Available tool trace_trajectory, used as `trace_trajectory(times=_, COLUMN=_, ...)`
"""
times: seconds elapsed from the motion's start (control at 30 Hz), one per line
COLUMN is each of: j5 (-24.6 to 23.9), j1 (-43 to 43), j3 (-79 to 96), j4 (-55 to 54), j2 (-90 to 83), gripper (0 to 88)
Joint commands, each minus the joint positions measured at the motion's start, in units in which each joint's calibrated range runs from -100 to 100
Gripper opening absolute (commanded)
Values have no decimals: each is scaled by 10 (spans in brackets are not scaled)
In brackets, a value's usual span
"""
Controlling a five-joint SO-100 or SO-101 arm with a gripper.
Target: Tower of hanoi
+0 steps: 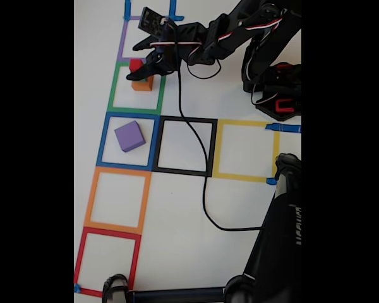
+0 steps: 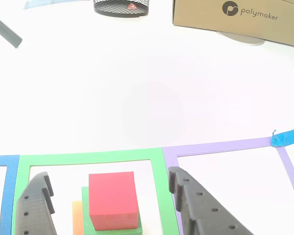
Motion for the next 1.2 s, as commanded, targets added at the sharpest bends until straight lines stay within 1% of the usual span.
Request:
trace_trajectory(times=0.0, j5=4, j1=-6, j3=-1, j4=-49, j2=23, gripper=256)
trace_trajectory(times=0.47, j5=4, j1=-15, j3=25, j4=-137, j2=84, gripper=230)
trace_trajectory(times=0.9, j5=4, j1=-31, j3=27, j4=-158, j2=97, gripper=207)
trace_trajectory(times=1.17, j5=4, j1=-32, j3=22, j4=-163, j2=109, gripper=166)
